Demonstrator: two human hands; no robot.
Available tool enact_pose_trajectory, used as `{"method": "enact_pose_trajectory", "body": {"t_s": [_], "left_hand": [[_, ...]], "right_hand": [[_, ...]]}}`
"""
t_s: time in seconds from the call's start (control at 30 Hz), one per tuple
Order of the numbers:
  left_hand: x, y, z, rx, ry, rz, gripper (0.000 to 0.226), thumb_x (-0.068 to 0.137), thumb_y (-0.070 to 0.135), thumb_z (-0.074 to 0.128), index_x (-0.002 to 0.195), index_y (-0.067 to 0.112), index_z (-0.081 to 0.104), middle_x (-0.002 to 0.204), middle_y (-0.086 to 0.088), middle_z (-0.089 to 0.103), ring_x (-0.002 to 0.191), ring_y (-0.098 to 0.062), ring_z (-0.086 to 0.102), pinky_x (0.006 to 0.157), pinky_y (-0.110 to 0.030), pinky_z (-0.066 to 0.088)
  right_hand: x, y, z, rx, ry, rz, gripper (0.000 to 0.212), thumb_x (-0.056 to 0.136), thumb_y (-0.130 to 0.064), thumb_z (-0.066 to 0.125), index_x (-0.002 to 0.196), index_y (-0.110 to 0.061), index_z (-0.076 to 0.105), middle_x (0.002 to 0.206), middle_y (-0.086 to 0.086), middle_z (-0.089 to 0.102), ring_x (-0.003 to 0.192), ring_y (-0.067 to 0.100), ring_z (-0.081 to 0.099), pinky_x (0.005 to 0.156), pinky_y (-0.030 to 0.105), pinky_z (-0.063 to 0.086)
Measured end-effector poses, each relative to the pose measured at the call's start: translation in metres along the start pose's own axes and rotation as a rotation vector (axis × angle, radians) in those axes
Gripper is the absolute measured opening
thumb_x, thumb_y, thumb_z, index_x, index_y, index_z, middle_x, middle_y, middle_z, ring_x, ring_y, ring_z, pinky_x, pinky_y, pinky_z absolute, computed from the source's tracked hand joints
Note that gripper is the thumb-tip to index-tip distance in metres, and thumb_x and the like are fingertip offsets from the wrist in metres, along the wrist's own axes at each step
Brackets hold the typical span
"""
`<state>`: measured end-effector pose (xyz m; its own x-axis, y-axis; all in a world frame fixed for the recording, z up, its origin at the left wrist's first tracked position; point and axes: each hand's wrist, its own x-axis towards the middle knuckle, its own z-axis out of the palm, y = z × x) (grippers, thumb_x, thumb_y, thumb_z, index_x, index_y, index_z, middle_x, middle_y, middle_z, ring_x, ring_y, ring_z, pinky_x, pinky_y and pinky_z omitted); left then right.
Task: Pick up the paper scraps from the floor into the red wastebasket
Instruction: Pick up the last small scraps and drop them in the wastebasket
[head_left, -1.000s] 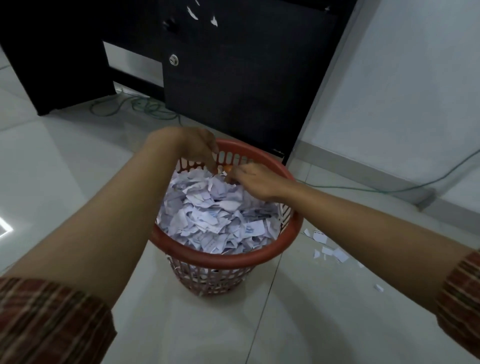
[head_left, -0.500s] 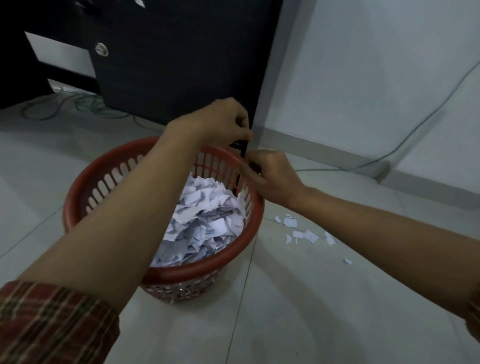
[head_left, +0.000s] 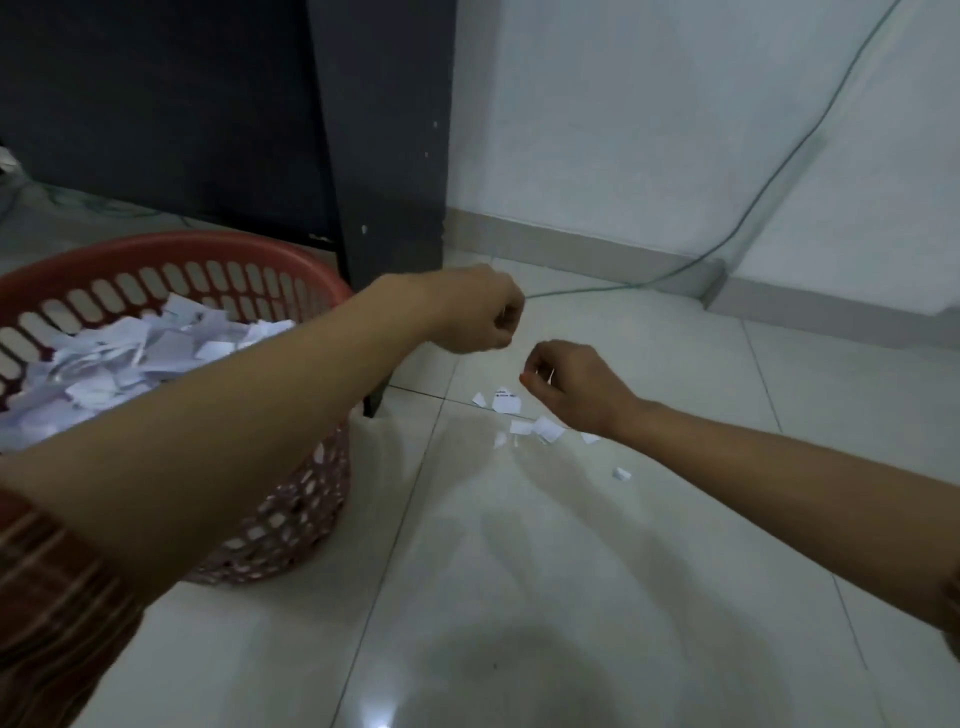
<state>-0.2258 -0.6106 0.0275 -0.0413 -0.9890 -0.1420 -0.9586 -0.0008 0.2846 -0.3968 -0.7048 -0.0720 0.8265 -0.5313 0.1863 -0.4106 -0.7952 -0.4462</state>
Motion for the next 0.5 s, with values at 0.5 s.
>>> {"method": "enact_pose_trajectory", "body": {"t_s": [0.5], "left_hand": [[0.073, 0.025, 0.197, -0.087, -0.278, -0.123, 0.034, 0.093, 0.029, 0.058, 0.126, 0.019, 0.053, 0.132, -0.004, 0.048, 0.117, -0.021, 0.049, 0.097, -0.032, 0.041]], "right_hand": [[-0.121, 0.158, 0.094, -0.145, -0.151, 0.75, 0.041, 0.088, -0.025, 0.056, 0.121, -0.002, 0.049, 0.123, 0.017, 0.045, 0.112, 0.034, 0.04, 0.085, 0.037, 0.038]]}}
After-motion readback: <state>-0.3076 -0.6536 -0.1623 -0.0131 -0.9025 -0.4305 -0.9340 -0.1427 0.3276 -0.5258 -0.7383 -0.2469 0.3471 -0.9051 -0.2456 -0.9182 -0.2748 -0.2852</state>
